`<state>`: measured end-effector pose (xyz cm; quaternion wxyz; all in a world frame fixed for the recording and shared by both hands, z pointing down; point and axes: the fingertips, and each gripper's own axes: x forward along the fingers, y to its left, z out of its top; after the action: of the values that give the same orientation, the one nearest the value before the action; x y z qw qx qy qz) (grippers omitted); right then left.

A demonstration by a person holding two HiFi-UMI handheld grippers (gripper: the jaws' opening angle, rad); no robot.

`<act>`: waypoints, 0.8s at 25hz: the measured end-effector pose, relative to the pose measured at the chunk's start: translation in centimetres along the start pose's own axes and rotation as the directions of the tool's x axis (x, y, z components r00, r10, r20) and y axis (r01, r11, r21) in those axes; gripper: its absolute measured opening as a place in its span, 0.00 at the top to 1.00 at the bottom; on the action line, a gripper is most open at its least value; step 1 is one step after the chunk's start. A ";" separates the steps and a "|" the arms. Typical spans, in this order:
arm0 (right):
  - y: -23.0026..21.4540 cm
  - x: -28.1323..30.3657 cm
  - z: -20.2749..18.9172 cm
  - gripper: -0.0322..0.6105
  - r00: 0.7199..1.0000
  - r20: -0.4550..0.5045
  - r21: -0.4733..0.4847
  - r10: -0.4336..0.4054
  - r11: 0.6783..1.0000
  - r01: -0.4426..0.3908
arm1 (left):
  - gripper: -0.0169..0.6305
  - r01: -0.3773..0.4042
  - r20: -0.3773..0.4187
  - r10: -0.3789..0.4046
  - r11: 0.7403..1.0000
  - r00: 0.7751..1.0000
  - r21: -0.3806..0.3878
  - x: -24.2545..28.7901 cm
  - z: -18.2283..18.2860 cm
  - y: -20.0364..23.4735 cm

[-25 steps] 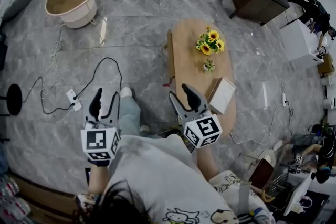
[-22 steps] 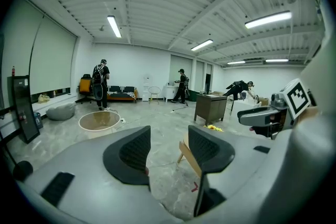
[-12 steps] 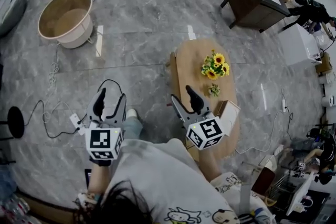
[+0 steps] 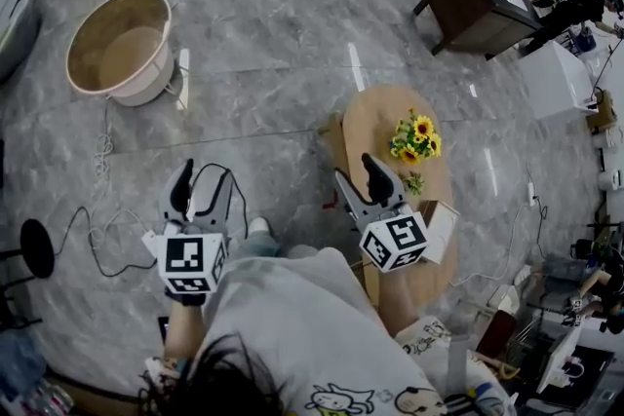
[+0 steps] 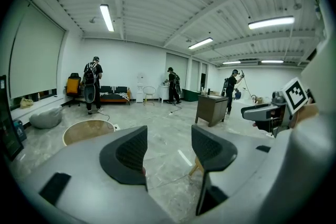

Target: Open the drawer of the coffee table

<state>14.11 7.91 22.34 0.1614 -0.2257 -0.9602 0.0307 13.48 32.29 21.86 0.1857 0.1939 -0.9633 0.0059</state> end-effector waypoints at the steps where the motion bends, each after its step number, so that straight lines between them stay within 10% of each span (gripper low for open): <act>1: 0.1 0.4 0.0 0.61 1.000 -0.006 -0.001 -0.003 1.000 0.003 | 0.60 0.000 -0.002 0.000 1.000 1.000 0.000 0.1 0.0 0.6; 20: -4.8 8.4 -0.6 0.61 0.997 -0.037 0.048 -0.071 0.996 0.072 | 0.60 0.008 -0.023 -0.008 1.000 1.000 -0.005 8.6 0.5 5.5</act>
<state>5.17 7.29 25.99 0.1850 -0.1877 -0.9636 0.0447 3.91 34.13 24.79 0.1973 0.1973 -0.9603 0.0050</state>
